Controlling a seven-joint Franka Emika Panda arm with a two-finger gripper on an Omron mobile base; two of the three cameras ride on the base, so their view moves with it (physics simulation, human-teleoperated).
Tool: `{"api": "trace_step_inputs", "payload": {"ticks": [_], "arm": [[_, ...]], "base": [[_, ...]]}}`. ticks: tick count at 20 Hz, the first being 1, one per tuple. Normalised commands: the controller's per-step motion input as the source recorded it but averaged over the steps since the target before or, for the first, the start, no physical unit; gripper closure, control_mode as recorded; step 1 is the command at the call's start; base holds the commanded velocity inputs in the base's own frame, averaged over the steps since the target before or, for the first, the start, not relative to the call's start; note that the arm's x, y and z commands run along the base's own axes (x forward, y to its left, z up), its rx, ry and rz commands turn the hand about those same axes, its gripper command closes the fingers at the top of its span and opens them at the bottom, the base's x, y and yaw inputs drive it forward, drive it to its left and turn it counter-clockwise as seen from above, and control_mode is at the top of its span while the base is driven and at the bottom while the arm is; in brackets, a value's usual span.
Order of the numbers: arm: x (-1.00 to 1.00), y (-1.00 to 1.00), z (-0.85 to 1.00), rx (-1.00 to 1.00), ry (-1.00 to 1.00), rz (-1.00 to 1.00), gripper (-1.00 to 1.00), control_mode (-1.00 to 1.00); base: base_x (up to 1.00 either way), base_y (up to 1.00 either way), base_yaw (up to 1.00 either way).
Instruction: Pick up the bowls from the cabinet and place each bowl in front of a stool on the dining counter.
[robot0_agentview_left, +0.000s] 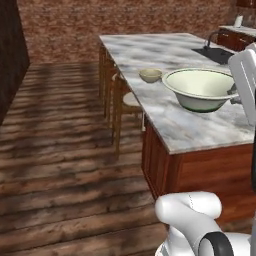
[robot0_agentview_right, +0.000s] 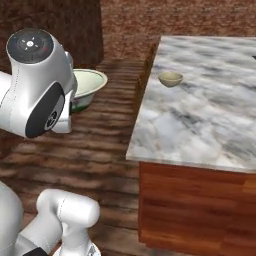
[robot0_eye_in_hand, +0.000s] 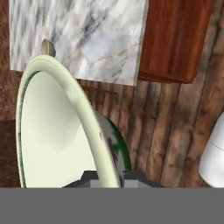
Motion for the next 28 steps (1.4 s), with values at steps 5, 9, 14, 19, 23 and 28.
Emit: {"api": "trace_step_inputs", "payload": {"ticks": [5, 9, 14, 19, 23, 28], "arm": [[0.00, 0.00, 0.00, 0.00, 0.00, 0.00, 1.00, 1.00], [0.00, 0.00, 0.00, 0.00, 0.00, 0.00, 1.00, 1.00], [0.00, 0.00, 0.00, 0.00, 0.00, 0.00, 1.00, 1.00], [0.00, 0.00, 0.00, 0.00, 0.00, 0.00, 1.00, 1.00], [0.00, 0.00, 0.00, 0.00, 0.00, 0.00, 1.00, 1.00], [0.00, 0.00, 0.00, 0.00, 0.00, 0.00, 1.00, 1.00]], "base": [[0.28, 0.95, -0.66], [0.39, 1.00, -0.55], [0.51, 1.00, -0.48], [0.55, 1.00, -0.48], [0.59, 1.00, -0.47], [0.38, 1.00, -0.51]]}}
